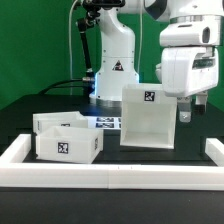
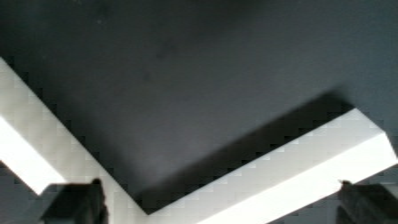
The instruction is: Assemble drawer
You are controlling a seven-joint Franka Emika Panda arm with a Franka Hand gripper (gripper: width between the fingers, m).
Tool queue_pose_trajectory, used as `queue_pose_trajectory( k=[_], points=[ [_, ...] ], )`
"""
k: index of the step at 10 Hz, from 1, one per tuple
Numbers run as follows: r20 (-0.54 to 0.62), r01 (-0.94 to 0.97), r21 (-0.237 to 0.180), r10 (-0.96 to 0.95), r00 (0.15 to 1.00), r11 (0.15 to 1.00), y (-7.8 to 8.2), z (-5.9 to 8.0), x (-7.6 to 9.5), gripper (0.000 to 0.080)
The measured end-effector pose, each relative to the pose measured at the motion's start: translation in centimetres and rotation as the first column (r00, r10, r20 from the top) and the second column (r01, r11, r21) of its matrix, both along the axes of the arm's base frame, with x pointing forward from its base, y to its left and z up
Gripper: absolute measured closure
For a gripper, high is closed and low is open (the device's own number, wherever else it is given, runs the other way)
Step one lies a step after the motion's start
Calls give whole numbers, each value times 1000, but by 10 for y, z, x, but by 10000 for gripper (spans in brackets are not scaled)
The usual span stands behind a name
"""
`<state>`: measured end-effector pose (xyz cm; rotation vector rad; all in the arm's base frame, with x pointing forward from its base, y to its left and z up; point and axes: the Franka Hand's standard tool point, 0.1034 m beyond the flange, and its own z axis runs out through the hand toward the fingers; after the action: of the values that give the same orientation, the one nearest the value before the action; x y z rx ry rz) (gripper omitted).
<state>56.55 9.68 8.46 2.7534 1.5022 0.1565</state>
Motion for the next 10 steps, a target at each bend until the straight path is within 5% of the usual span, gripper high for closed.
queue_pose_trajectory(
  k=[6,10],
  points=[
    [2,1,0,-1,1000,1000,-1,0,0,150],
    [-25,325,6,-325,945,946,-4,25,-5,150]
  ],
)
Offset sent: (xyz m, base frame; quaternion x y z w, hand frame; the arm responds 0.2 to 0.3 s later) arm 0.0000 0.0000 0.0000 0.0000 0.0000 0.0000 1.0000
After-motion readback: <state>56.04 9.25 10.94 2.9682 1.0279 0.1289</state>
